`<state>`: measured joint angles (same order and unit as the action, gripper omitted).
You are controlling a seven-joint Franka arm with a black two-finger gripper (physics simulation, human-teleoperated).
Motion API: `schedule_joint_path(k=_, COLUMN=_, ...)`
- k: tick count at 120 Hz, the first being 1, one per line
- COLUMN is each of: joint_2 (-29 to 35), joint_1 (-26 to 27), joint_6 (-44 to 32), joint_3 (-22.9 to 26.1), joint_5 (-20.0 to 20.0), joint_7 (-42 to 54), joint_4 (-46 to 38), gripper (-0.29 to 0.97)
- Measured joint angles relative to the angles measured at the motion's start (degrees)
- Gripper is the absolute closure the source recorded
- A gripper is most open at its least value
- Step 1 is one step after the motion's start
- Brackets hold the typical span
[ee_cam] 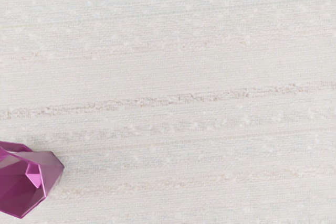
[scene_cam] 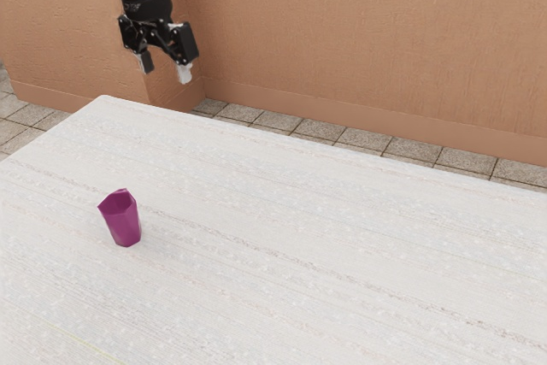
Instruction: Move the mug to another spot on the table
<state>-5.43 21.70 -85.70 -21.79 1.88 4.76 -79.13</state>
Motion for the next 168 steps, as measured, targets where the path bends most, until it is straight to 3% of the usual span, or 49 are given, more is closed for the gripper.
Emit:
schedule_joint_path(k=8, joint_2=0.9, joint_1=-4.6, joint_6=-0.8, joint_3=7.5, joint_5=-1.7, joint_7=0.7, joint_4=-1.5, gripper=0.00)
schedule_joint_path(k=22, joint_2=-0.3, joint_1=-6.0, joint_6=-2.5, joint_3=9.6, joint_5=-3.1, joint_7=1.5, joint_4=-2.5, gripper=0.00)
schedule_joint_path(k=28, joint_2=-2.2, joint_1=-6.6, joint_6=-3.6, joint_3=8.5, joint_5=-2.8, joint_7=1.1, joint_4=-3.1, gripper=0.00)
schedule_joint_path(k=42, joint_2=-6.0, joint_1=-9.6, joint_6=-8.0, joint_3=3.3, joint_5=1.9, joint_7=-0.4, joint_4=-9.3, gripper=0.00)
schedule_joint_path(k=60, joint_2=-9.2, joint_1=-10.2, joint_6=-16.0, joint_3=1.8, joint_5=6.9, joint_7=-4.4, joint_4=-16.4, gripper=0.00)
schedule_joint_path(k=97, joint_2=-16.0, joint_1=-11.0, joint_6=-25.0, joint_3=-9.0, joint_5=9.8, joint_7=-9.5, joint_4=-17.6, gripper=0.00)
schedule_joint_path(k=129, joint_2=-19.2, joint_1=-13.0, joint_6=-27.8, joint_3=-11.9, joint_5=13.0, joint_7=-11.3, joint_4=-22.1, gripper=0.00)
schedule_joint_path(k=168, joint_2=-21.0, joint_1=-13.6, joint_6=-30.5, joint_3=-12.1, joint_5=15.8, joint_7=-11.7, joint_4=-24.7, gripper=0.00)
